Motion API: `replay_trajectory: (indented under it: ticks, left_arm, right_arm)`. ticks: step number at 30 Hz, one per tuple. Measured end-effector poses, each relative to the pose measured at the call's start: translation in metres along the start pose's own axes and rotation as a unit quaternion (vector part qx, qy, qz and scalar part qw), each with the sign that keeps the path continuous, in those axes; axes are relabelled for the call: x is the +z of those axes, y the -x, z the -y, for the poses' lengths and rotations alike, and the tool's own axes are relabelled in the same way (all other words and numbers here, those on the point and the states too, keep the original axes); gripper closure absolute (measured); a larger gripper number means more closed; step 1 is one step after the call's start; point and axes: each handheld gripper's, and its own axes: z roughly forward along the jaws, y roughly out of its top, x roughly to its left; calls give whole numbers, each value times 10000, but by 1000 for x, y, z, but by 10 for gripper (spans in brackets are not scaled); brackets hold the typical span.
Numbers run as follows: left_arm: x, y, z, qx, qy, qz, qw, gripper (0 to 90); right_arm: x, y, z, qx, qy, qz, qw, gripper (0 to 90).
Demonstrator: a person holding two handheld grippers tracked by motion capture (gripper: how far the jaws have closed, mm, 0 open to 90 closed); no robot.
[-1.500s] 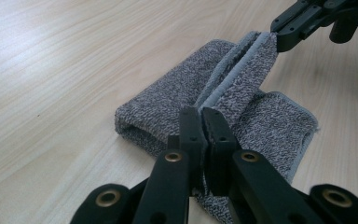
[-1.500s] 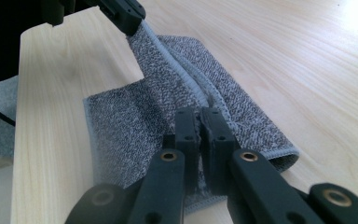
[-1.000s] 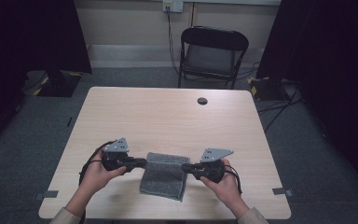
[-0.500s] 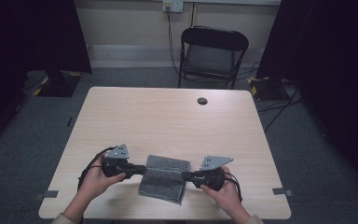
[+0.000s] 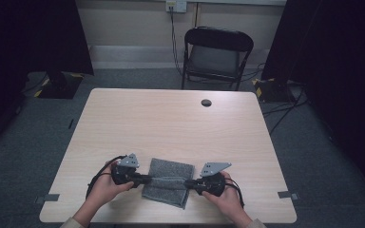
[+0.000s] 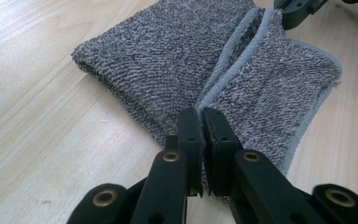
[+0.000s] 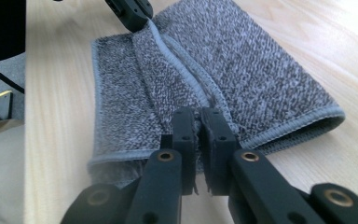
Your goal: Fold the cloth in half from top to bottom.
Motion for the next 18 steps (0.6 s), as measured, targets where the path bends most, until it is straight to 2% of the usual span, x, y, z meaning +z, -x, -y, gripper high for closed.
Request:
replay_trajectory:
  ticks: [4,8,12,14,15,16,18]
  left_arm:
    - [6,-4,-7,1,9,-97,10000,863]
    - [13,-13,-13,-91,129,-230,9996,862]
    - [22,-21,-22,-143,190,-319,9992,865]
    - [27,-28,-30,-211,248,-342,9989,867]
    - [27,-28,-30,-211,248,-342,9989,868]
    - [27,-28,-32,-210,273,-339,9988,868]
    - [25,-27,-36,-191,368,-301,9987,869]
  right_arm:
    - [2,7,-1,75,-13,30,10000,868]
    - [5,18,-5,128,-44,139,9998,872]
    - [8,35,-14,54,-114,424,9990,875]
    - [9,52,-21,50,-134,560,9983,875]
    - [9,52,-21,50,-134,560,9983,875]
    - [8,60,-25,85,-81,623,9980,876]
    - [4,65,-26,62,9,593,9982,879]
